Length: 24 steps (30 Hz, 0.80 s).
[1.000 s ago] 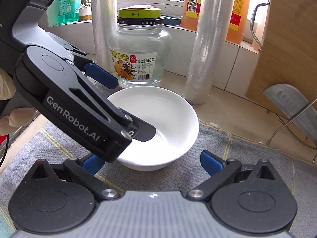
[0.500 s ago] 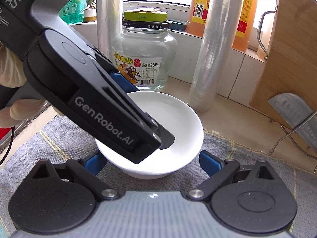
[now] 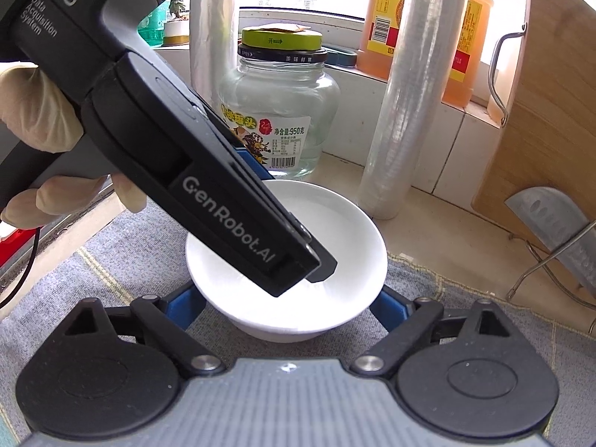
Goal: Organize plates and bowls
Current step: 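Grasp the white bowl rim with the left tool and lift, then carry the held bowl with the left tool toward the bowl stack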
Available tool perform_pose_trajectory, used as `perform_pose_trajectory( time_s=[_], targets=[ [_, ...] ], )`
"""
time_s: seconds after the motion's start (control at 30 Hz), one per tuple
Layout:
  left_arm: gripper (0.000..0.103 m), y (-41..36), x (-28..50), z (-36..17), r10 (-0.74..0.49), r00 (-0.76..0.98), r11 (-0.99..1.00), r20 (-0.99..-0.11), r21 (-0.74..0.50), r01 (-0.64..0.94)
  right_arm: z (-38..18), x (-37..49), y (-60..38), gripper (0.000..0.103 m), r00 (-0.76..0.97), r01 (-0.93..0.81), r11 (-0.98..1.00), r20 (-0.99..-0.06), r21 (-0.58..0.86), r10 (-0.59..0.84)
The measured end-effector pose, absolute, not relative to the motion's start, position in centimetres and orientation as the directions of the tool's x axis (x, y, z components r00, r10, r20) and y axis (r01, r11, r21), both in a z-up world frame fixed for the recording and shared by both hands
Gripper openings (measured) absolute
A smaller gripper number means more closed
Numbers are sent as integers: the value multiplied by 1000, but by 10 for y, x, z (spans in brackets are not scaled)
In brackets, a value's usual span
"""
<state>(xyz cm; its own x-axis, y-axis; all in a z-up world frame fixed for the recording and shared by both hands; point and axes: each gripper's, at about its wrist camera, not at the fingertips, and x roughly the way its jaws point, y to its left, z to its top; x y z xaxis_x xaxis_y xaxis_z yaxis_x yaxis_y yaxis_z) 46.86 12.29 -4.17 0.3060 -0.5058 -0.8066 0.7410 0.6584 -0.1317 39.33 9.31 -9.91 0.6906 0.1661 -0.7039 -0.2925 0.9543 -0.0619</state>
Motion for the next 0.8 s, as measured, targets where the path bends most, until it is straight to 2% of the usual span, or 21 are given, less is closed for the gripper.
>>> perform_pose_trajectory(
  time_s=[0.8],
  targets=[
    [67, 122, 449, -27, -521, 295, 637, -801, -135, 759, -83, 375, 91, 95, 684, -285, 957, -710, -47, 169]
  ],
)
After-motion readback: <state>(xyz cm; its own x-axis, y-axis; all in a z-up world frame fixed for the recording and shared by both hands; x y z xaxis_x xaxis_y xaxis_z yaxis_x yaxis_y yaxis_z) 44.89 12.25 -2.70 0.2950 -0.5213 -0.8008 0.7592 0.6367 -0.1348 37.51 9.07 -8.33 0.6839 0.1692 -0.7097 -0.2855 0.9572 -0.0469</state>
